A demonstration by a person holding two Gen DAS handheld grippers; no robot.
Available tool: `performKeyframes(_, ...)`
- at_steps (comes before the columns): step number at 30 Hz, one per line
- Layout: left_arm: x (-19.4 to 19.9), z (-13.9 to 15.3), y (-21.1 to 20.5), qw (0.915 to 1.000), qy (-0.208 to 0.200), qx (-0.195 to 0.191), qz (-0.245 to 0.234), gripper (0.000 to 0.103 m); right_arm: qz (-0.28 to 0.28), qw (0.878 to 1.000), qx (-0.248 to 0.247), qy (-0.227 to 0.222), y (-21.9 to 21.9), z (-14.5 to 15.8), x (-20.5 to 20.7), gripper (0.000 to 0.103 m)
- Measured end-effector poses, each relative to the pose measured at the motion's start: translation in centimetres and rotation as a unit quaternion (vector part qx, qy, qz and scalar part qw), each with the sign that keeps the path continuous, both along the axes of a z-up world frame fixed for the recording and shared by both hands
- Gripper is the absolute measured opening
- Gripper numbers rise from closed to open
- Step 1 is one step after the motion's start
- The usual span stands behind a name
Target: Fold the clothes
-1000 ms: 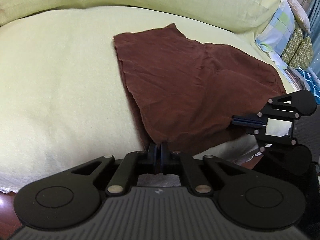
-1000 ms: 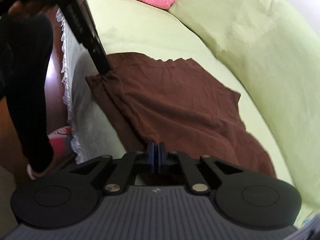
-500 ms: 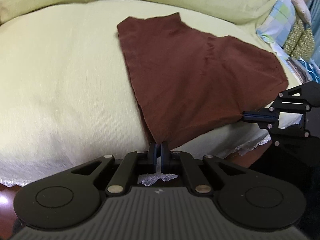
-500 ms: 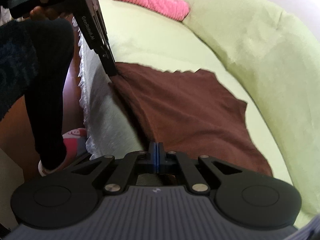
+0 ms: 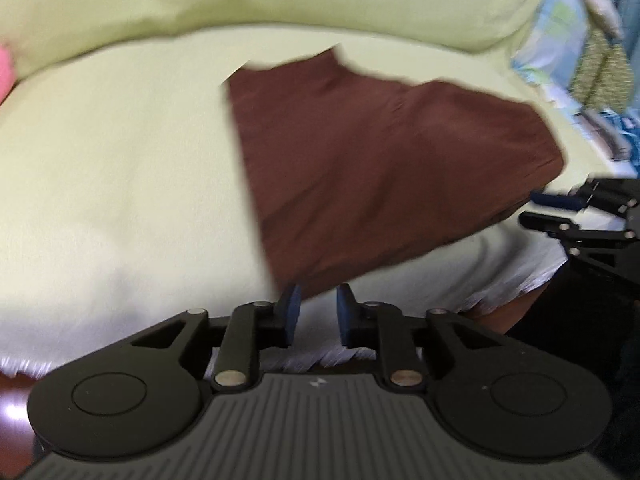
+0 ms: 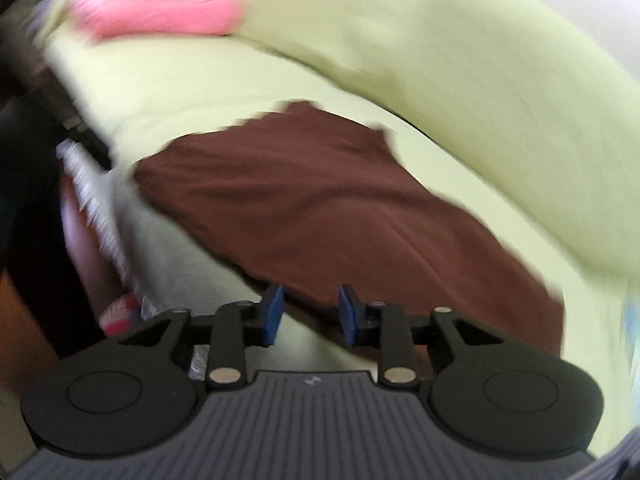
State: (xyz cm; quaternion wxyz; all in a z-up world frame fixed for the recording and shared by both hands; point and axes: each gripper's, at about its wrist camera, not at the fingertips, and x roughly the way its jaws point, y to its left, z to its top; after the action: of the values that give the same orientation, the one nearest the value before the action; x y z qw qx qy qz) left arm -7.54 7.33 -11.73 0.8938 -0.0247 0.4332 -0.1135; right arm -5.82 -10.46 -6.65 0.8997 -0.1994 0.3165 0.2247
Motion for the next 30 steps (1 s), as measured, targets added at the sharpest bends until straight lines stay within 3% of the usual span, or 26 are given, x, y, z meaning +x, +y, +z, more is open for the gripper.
performKeyframes(3,2.2,0.4,-4.4,0.9992,-0.017,0.007,-0.036,0.025,-0.079,0.995,0.052,0.023,-3.3,0.4,0.8,0.013)
performKeyframes(6,3.9,0.5,-8.1,0.9974,-0.030,0.002,-0.065,0.026,-0.138,0.981,0.127,0.046,-6.3,0.6,1.3,0.014)
performKeyframes(8,4.7,0.4,-9.7,0.9970,-0.035,0.001,-0.069,0.026,-0.180,0.960,0.204,0.069,-8.4,0.1,1.7,0.014)
performKeyframes(10,5.3,0.2,-10.6,0.9969,-0.038,0.005,-0.068,0.026,-0.209,0.943,0.246,0.081,-9.6,-0.4,2.2,0.015)
performKeyframes(12,5.9,-0.3,-10.7,0.9975,-0.040,0.015,-0.056,0.037,-0.246,0.917,0.302,0.090,-11.0,-1.4,2.9,0.015)
performKeyframes(14,6.5,-1.3,-10.8,0.9983,-0.030,0.020,-0.047,0.039,-0.256,0.904,0.330,0.092,-11.5,-2.2,3.5,0.015)
performKeyframes(16,6.9,-3.0,-10.8,0.9988,-0.008,0.030,-0.037,0.039,-0.263,0.905,0.318,0.103,-11.1,-3.2,4.3,0.011)
performKeyframes(18,6.5,-3.6,-11.2,0.9985,-0.016,0.036,-0.038,0.039,-0.279,0.911,0.274,0.130,-10.7,-4.3,4.7,0.011)
performKeyframes(21,6.0,-3.0,-11.3,0.9980,-0.017,0.042,-0.044,0.039,-0.281,0.907,0.286,0.126,-11.6,-4.0,3.6,0.011)
performKeyframes(27,6.7,-0.4,-12.5,0.9966,-0.046,0.028,-0.062,0.040,-0.345,0.863,0.364,0.064,-16.8,-1.7,3.8,0.036)
performKeyframes(30,7.8,-0.3,-13.7,0.9957,-0.047,0.034,-0.072,0.040,-0.362,0.841,0.397,0.068,-18.6,-2.2,5.6,0.038)
